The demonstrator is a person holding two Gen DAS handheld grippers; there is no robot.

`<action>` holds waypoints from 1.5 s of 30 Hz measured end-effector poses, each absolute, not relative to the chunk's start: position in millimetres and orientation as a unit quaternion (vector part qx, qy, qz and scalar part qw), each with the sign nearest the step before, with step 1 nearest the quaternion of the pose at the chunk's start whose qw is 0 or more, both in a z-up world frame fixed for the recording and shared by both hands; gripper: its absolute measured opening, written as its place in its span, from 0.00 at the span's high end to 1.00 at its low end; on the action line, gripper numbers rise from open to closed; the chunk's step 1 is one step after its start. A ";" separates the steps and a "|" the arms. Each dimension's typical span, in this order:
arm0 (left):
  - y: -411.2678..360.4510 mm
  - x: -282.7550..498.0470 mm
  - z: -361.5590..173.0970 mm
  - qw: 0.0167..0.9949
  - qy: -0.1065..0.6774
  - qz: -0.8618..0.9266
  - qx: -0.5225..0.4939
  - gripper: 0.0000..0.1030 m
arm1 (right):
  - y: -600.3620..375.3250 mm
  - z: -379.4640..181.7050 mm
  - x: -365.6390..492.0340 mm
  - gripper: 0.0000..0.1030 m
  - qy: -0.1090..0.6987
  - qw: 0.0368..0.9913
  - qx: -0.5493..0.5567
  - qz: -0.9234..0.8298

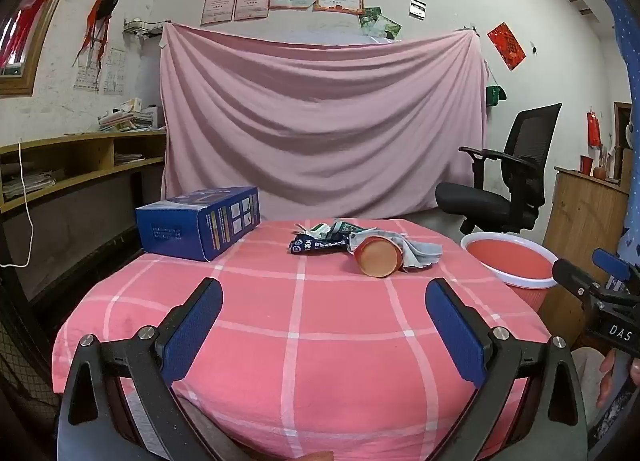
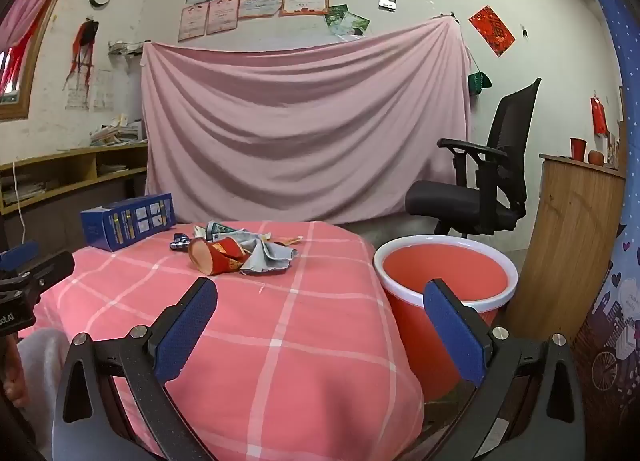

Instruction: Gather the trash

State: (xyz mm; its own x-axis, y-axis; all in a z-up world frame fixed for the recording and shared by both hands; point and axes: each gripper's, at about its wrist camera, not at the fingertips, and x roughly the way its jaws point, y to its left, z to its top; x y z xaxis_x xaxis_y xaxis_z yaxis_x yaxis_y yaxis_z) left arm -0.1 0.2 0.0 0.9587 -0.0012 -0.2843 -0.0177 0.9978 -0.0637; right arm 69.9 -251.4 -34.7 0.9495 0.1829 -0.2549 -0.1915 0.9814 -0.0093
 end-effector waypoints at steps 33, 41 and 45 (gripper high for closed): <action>4.4 1.8 -3.5 0.988 0.148 0.000 -0.035 0.04 | -251.7 -35.7 71.8 0.00 0.132 0.986 -0.015 0.096; 4.2 2.3 -5.7 0.988 0.149 -0.001 -0.035 0.04 | -252.0 -35.2 71.3 0.00 0.133 0.986 -0.016 0.096; 4.1 2.8 -5.5 0.988 0.149 -0.001 -0.036 0.04 | -252.0 -35.4 71.2 0.00 0.133 0.986 -0.016 0.096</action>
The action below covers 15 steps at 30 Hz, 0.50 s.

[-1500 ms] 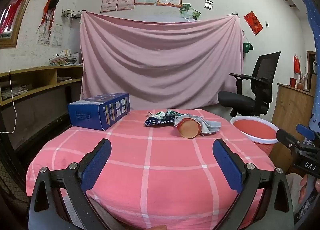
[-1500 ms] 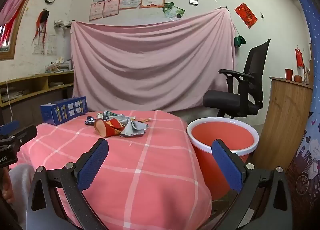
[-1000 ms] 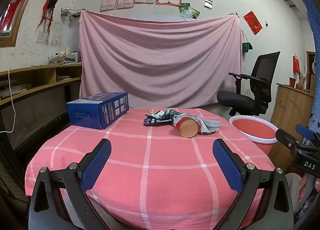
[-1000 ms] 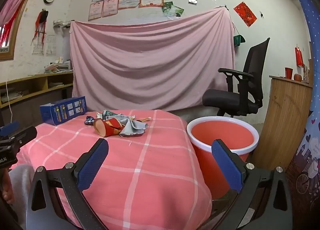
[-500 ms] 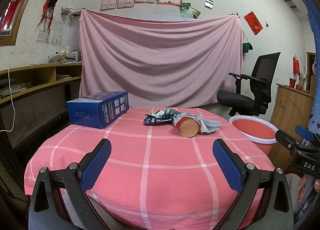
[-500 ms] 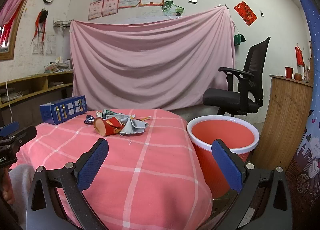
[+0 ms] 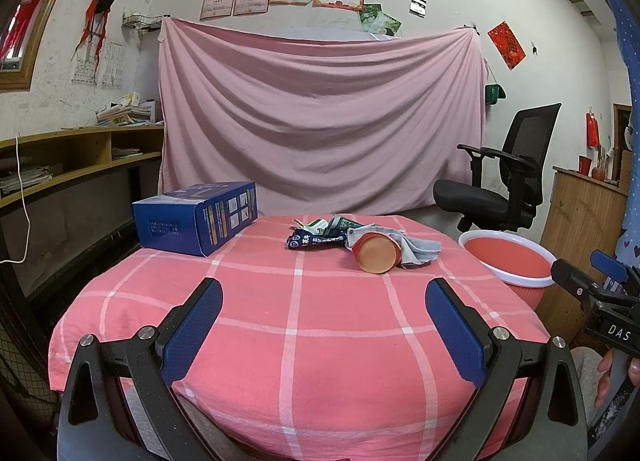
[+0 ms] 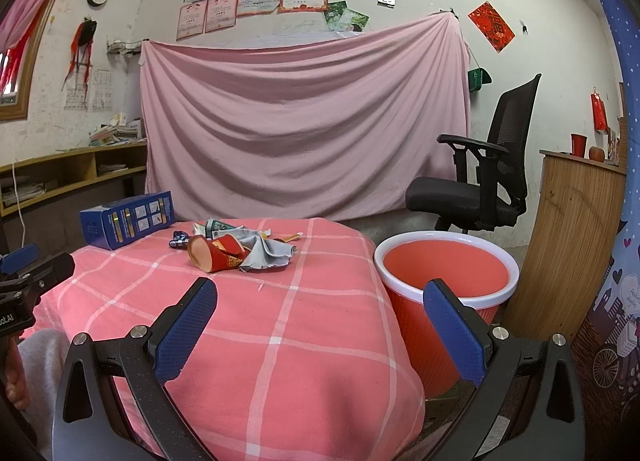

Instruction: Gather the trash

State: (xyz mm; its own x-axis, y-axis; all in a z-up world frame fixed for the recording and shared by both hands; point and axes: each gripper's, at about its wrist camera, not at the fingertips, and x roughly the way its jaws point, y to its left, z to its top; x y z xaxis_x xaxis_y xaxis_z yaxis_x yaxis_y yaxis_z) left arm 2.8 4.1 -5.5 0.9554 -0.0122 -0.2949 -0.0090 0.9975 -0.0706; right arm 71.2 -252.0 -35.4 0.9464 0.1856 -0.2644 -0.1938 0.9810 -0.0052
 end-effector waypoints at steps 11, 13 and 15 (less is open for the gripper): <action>4.5 3.2 -5.1 0.988 0.150 -0.001 -0.036 0.04 | -251.9 -35.4 71.4 0.00 0.133 0.986 -0.015 0.096; 4.7 3.6 -5.6 0.988 0.150 -0.001 -0.036 0.04 | -251.9 -35.3 71.3 0.00 0.133 0.986 -0.015 0.097; 4.5 3.4 -4.9 0.988 0.151 -0.001 -0.036 0.04 | -251.8 -35.2 71.3 0.00 0.133 0.986 -0.015 0.096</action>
